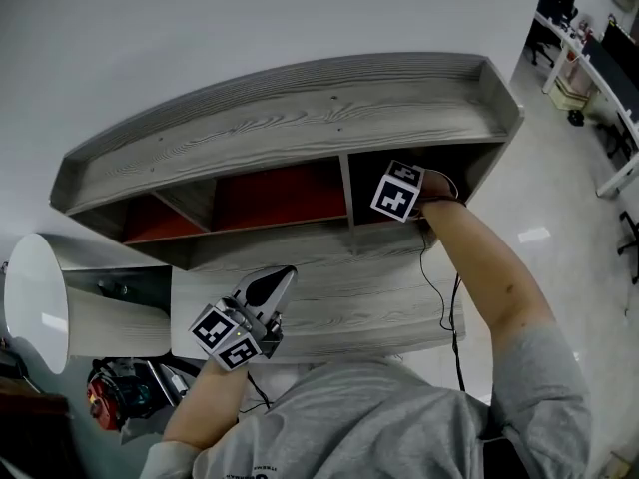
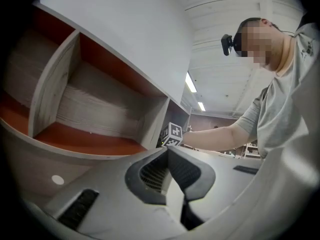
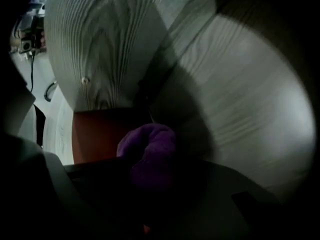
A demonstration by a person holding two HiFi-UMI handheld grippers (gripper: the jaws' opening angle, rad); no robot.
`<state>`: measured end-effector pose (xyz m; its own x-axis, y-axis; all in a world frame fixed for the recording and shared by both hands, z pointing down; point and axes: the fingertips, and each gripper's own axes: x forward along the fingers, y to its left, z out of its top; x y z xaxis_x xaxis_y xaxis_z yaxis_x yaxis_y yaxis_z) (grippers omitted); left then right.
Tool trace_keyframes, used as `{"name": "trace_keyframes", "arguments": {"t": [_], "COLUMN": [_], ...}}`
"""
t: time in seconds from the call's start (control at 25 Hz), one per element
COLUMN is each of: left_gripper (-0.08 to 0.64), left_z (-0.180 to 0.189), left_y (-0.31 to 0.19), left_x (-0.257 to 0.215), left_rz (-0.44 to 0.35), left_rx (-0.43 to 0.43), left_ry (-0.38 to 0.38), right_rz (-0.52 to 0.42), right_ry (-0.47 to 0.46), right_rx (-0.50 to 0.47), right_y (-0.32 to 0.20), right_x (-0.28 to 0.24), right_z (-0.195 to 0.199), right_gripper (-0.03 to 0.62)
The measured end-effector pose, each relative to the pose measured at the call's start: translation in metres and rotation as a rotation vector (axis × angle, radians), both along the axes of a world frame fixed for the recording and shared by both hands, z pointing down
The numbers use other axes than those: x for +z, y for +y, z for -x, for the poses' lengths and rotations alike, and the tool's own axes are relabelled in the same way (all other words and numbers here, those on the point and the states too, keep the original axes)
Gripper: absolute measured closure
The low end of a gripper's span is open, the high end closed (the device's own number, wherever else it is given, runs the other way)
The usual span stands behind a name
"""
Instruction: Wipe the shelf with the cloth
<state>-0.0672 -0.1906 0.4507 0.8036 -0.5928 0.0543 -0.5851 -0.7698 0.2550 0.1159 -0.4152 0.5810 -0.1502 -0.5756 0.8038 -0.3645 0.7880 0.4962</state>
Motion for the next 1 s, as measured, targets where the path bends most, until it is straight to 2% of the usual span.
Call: {"name": "trace_keyframes", "arguments": {"t": [0.08, 0.2, 0.28, 0.36, 0.44, 0.52, 0.56, 0.64, 0.72, 0.76, 0.8, 0.84, 1.0], "left_gripper": [0.546, 0.546, 0.546, 0.546, 0.546, 0.546, 0.546, 0.546, 0.546, 0.546, 0.546, 0.546, 0.546], "left_z": [-0.004, -0.006, -0.004, 0.001, 0.006, 0.011, 0.014, 0.019, 0.023, 0.024, 0.024, 0.023, 0.015], "left_y": [-0.002, -0.003, -0.002, -0.001, 0.000, 0.001, 0.002, 0.004, 0.006, 0.007, 0.008, 0.009, 0.011], "left_x": [0.000, -0.002, -0.004, -0.004, -0.002, 0.000, 0.001, 0.003, 0.004, 0.005, 0.005, 0.005, 0.004], "left_rz": [-0.001, -0.008, -0.011, -0.009, -0.006, -0.002, 0.001, 0.007, 0.015, 0.020, 0.024, 0.026, 0.031], "left_rx": [0.033, 0.064, 0.073, 0.074, 0.069, 0.058, 0.051, 0.040, 0.029, 0.024, 0.020, 0.017, 0.018], "left_ry": [0.010, 0.035, 0.050, 0.060, 0.064, 0.068, 0.071, 0.077, 0.081, 0.083, 0.085, 0.087, 0.076], "right_rz": [0.004, 0.009, 0.010, 0.012, 0.021, 0.014, -0.003, -0.021, 0.033, 0.066, 0.085, 0.084, 0.033], "right_ry": [0.157, 0.503, 0.714, 0.847, 0.879, 0.789, 0.678, 0.329, -0.032, -0.147, -0.205, -0.216, -0.178], "right_rx": [0.058, 0.107, 0.108, 0.108, 0.112, 0.128, 0.129, 0.083, -0.009, -0.058, -0.098, -0.125, -0.125], "right_y": [0.001, 0.003, 0.003, 0.002, 0.001, 0.003, 0.008, 0.031, 0.069, 0.086, 0.099, 0.105, 0.093], "right_x": [0.003, 0.007, 0.013, 0.018, 0.019, 0.009, -0.002, -0.025, -0.040, -0.040, -0.036, -0.029, -0.011], "right_z": [-0.040, -0.097, -0.121, -0.133, -0.137, -0.129, -0.115, -0.061, 0.003, 0.028, 0.046, 0.056, 0.064], "right_gripper": [0.523, 0.523, 0.523, 0.523, 0.523, 0.523, 0.525, 0.523, 0.523, 0.523, 0.523, 0.523, 0.523]}}
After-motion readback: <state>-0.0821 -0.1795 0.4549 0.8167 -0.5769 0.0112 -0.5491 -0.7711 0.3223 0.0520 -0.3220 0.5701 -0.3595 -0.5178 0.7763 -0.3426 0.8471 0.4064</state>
